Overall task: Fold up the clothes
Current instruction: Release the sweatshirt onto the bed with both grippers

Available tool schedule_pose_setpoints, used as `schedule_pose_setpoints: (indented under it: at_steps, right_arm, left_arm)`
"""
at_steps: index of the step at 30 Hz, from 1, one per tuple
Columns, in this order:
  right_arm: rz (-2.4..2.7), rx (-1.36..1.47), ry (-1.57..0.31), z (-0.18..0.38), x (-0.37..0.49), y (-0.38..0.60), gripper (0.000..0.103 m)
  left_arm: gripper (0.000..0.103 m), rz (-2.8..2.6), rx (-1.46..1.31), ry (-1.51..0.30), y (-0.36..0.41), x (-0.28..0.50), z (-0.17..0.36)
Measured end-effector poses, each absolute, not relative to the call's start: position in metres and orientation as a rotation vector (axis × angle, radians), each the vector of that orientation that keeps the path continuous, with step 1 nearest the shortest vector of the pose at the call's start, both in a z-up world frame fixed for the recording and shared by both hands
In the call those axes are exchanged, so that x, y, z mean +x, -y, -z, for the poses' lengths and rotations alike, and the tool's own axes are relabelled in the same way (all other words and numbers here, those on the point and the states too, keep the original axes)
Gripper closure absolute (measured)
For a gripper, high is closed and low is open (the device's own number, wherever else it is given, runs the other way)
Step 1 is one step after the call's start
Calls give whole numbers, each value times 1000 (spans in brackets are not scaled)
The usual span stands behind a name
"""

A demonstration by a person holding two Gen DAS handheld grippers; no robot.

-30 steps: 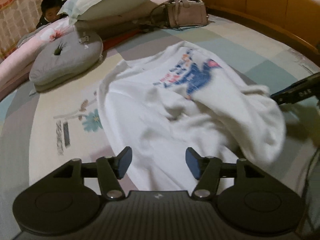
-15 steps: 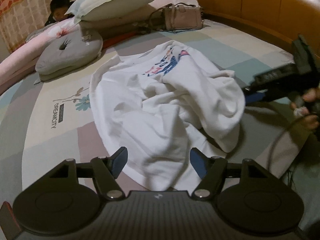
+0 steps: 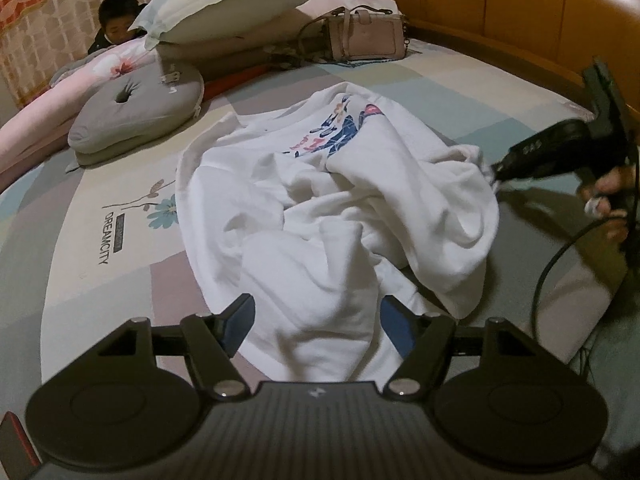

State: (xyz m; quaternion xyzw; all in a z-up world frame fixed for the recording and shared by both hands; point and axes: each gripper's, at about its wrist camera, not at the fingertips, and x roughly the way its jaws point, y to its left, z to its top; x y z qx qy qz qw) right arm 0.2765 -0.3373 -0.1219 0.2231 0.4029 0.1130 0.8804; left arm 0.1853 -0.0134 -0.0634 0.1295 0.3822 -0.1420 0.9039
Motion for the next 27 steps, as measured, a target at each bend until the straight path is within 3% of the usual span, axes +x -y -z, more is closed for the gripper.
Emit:
schedule_pose_setpoints:
  at_steps: [7, 17, 19, 23, 25, 27]
  right_arm:
    - [-89, 276, -828, 85, 290, 369, 99]
    - [172, 114, -826, 75, 333, 392, 98]
    - [185, 133, -833, 77, 338, 395, 91]
    - [120, 185, -825, 80, 320, 391, 62]
    - [96, 237, -835, 83, 301, 391, 54]
    - [73, 290, -844, 86, 283, 391, 54]
  left_arm:
    - [32, 304, 270, -780, 13, 189, 61]
    - [32, 313, 280, -779, 14, 196, 61]
    - [32, 314, 282, -779, 15, 196, 61]
    - [31, 335, 284, -774, 19, 195, 62]
    - [31, 330, 290, -777, 19, 194, 63]
    - [31, 323, 294, -783, 18, 194, 64]
